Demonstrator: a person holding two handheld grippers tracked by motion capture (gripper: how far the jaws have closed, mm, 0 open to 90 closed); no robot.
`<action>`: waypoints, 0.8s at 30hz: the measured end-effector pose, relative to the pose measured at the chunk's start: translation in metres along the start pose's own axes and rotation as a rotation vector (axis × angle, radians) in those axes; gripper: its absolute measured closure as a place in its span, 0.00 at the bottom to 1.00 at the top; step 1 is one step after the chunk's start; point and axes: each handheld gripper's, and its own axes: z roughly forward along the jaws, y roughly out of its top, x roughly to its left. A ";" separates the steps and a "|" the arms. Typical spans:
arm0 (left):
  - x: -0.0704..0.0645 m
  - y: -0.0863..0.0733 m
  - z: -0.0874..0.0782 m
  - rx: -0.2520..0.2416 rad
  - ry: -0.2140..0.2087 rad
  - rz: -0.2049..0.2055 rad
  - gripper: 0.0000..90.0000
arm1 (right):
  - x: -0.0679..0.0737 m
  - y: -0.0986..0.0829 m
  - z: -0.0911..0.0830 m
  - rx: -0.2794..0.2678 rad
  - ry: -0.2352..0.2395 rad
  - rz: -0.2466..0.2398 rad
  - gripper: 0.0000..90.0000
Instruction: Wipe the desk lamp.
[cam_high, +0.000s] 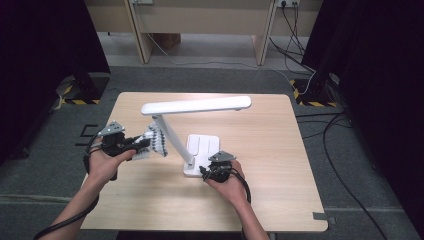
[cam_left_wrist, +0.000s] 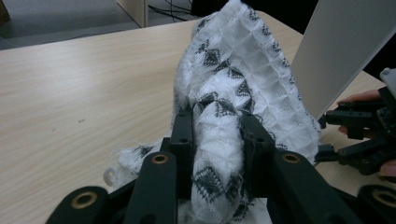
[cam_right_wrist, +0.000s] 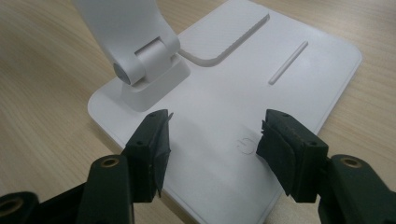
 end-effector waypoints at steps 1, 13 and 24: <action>0.000 0.003 -0.002 -0.002 0.003 0.007 0.78 | 0.000 0.000 0.000 0.001 0.000 -0.001 0.47; -0.004 0.033 -0.024 -0.067 0.032 0.010 0.78 | 0.000 -0.001 0.000 -0.003 0.004 0.001 0.47; -0.003 0.055 -0.042 -0.107 0.059 0.016 0.78 | 0.000 -0.001 0.000 -0.010 0.005 -0.001 0.48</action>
